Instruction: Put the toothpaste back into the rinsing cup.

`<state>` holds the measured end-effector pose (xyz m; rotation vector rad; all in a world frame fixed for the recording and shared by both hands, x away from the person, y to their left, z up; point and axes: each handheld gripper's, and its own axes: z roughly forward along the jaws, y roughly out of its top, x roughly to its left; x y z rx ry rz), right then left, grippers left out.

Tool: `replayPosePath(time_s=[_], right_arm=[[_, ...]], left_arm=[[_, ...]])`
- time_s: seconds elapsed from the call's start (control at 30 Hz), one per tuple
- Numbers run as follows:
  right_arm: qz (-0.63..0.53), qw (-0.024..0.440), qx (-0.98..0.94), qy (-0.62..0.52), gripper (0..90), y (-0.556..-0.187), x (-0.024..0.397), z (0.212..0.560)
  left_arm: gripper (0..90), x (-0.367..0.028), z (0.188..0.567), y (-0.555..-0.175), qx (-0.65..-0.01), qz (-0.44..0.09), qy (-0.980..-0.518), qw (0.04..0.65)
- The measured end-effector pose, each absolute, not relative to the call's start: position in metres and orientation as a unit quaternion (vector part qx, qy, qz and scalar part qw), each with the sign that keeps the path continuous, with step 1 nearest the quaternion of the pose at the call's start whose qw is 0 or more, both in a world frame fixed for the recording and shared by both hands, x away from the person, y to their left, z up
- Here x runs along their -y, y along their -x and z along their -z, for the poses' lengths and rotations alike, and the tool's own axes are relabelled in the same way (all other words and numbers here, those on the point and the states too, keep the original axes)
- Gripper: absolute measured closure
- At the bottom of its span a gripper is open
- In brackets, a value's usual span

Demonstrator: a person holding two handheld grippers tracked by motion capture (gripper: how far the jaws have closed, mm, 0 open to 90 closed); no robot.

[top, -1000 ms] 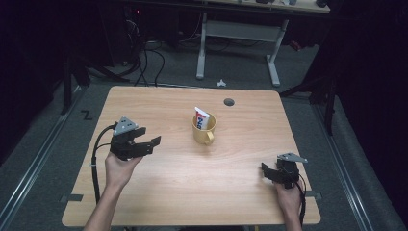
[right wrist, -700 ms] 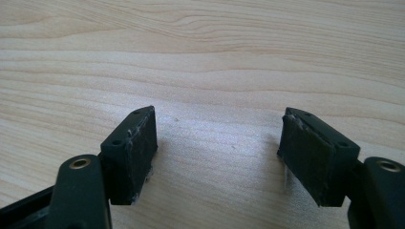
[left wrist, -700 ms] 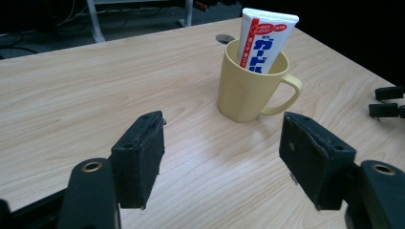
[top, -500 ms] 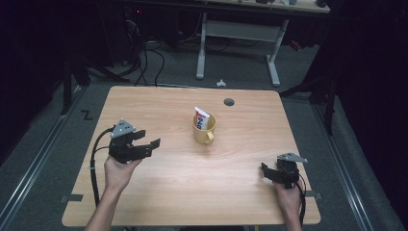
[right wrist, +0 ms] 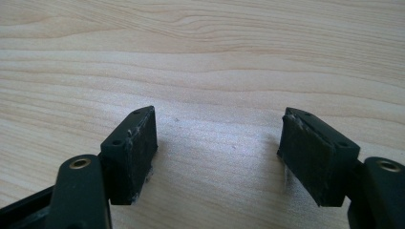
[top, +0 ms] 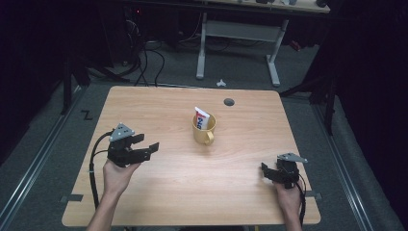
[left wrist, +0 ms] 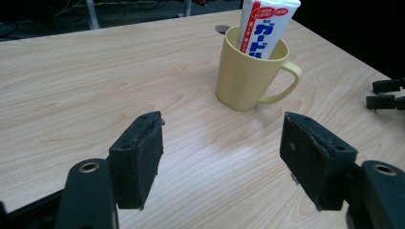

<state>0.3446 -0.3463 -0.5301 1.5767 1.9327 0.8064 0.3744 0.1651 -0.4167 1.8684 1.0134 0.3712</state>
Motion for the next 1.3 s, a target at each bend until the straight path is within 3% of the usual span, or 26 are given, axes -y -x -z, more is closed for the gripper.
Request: replayPosePath(time_s=[1.3], right_arm=[[-0.297,0.257,-0.713,-0.581,28.9,-0.344,0.346,0.53]], left_arm=[[31.0,-0.161,0.445,-0.363,-0.424,-0.161,-0.776,0.438]])
